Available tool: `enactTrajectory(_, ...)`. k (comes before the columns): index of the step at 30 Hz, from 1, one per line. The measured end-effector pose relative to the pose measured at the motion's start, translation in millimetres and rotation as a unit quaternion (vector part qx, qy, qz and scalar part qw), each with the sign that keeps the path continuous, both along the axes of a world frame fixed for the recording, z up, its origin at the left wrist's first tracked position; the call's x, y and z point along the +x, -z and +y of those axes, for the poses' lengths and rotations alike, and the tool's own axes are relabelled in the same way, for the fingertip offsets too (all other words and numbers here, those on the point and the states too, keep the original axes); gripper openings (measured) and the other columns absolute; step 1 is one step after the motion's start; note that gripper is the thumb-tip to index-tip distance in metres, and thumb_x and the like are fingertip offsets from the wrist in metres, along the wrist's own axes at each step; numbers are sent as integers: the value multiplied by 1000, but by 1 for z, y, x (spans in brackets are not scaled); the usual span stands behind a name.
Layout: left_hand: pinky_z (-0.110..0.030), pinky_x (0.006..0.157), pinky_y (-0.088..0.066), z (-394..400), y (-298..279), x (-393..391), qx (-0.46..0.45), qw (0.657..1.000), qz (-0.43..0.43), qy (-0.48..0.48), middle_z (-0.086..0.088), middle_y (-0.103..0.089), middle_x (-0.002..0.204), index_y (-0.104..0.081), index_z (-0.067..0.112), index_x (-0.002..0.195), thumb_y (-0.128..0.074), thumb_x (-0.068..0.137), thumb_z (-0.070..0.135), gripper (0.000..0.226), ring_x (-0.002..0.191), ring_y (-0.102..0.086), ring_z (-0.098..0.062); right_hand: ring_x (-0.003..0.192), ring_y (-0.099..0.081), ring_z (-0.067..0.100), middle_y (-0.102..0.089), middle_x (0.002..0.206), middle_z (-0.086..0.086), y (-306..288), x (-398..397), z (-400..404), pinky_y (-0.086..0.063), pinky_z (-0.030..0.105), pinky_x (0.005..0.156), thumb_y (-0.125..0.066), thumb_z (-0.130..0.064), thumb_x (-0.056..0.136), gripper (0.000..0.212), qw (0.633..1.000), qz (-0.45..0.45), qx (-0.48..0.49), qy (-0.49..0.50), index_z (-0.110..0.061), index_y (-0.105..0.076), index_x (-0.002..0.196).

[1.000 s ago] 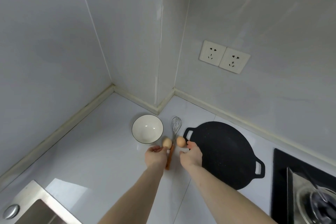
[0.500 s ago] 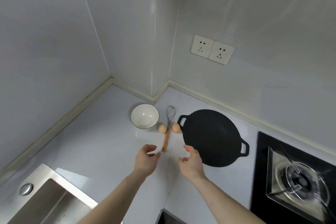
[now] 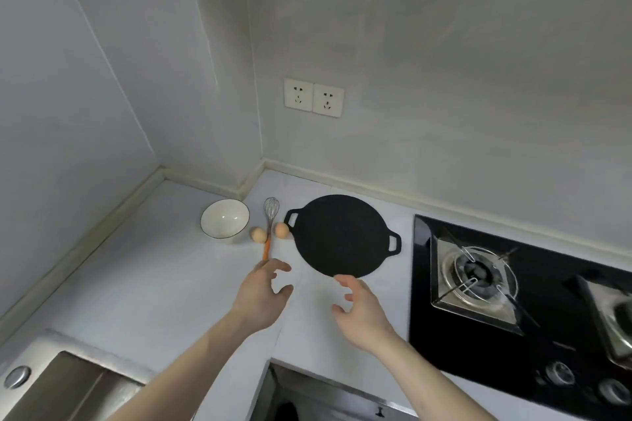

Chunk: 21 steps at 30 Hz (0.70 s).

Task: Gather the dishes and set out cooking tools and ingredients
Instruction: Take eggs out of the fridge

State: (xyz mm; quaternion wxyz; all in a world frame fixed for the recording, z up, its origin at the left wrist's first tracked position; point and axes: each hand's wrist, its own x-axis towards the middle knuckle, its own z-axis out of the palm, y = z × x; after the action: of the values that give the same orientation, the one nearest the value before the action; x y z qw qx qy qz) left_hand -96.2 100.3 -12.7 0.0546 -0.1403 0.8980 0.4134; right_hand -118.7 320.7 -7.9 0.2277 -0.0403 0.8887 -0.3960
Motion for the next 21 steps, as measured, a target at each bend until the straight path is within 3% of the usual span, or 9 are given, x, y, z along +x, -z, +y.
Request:
enactTrajectory(5,-18,96,-43,87,-44,17,-42,989,81,118,18,-54,125,-61,31,121,-67,92,23,31,111,-55,-4,124,-51,5,-45,143,-14,-48,49,95,-47,25,103,-63,-25,95,52,998,50,-10,45,-35,-45,143)
enactTrajectory(10,-19,94,-45,183,-70,46,-21,973,119,199,20,-55,124,-61,34,116,-66,93,21,27,111,-55,-1,130,-50,8,-49,143,-17,-85,113,190,-46,31,108,-66,-24,93,54,991,83,-15,101,-37,-47,142)
enactTrajectory(13,-18,98,-42,256,-86,75,-32,949,142,281,17,-57,125,-63,32,118,-65,93,20,28,112,-54,-2,128,-51,8,-50,142,-15,-105,172,260,-45,27,106,-65,-24,94,53,982,106,-11,156,-35,-47,143)
enactTrajectory(18,-31,105,-47,350,-109,109,-38,912,161,375,15,-59,125,-62,35,118,-66,91,26,29,118,-56,-6,131,-48,7,-47,145,-18,-129,243,342,-44,29,109,-64,-26,95,54,965,132,7,226,-37,-46,144)
enactTrajectory(21,-26,105,-44,421,-128,129,-40,875,187,444,19,-58,125,-62,34,119,-66,92,27,28,119,-54,-3,130,-49,8,-48,142,-17,-141,285,395,-45,29,107,-64,-28,94,53,947,140,16,288,-39,-46,142)
